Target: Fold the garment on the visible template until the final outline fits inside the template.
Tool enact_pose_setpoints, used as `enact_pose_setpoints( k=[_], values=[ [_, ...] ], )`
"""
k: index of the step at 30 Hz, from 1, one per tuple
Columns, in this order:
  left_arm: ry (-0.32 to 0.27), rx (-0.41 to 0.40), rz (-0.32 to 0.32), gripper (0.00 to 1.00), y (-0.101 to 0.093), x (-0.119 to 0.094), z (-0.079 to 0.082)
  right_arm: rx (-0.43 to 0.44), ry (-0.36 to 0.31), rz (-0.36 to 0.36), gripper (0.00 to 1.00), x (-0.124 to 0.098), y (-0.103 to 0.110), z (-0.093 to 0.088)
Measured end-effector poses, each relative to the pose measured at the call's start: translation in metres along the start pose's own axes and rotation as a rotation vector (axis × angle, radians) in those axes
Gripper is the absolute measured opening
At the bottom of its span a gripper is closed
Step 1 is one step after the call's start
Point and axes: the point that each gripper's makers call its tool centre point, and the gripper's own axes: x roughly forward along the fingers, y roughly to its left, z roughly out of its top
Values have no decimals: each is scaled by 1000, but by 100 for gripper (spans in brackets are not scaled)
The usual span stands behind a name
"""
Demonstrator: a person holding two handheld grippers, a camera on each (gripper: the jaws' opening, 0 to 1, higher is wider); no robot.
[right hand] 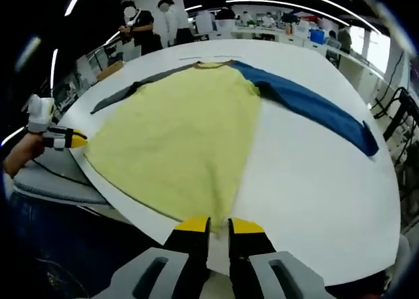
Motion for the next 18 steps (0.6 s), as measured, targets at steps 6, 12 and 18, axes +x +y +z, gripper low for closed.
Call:
enact_pose_setpoints(
  k=[6, 12, 18],
  values=[
    [-89, 18, -37, 32, -7, -2, 15, -33, -58, 19, 35, -9, -5, 16],
    [-165, 54, -75, 52, -12, -5, 30, -45, -125, 14, 52, -18, -19, 37],
    [-270, 55, -118, 69, -14, -12, 51, -41, -166, 0, 62, -22, -40, 51]
  ],
)
